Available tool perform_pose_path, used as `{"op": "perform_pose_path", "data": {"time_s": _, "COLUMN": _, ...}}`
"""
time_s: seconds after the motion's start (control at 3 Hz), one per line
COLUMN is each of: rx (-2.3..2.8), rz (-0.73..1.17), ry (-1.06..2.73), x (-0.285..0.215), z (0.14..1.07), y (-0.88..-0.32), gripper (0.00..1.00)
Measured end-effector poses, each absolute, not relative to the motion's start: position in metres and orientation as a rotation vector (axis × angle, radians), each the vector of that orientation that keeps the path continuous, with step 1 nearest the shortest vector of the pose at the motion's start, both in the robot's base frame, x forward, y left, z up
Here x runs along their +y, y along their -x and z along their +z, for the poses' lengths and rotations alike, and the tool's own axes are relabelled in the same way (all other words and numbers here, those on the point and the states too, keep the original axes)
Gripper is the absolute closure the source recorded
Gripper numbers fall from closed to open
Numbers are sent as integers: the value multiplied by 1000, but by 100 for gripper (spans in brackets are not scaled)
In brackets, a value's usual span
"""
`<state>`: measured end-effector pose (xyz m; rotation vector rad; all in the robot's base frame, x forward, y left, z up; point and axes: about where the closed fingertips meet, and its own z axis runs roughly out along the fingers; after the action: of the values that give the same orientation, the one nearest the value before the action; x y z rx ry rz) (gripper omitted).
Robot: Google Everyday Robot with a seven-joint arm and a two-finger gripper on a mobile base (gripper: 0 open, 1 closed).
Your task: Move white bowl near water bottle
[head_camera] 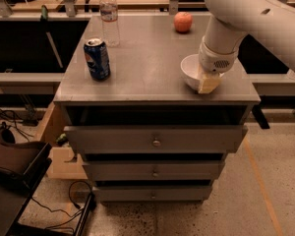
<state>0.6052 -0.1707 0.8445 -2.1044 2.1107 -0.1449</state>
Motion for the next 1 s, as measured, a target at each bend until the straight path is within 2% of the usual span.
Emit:
{"op": "perform_pose_path", "data": {"time_s": 0.33, "rx": 2052, "rz": -282, "ry": 2128, "x": -159, "z": 870, "y": -621, "gripper": 100}}
{"op": "perform_pose_path", "data": {"time_s": 1.0, "rx": 1832, "rz": -681, "ry": 2166, "x": -125, "z": 968, "y": -688, "gripper": 100}}
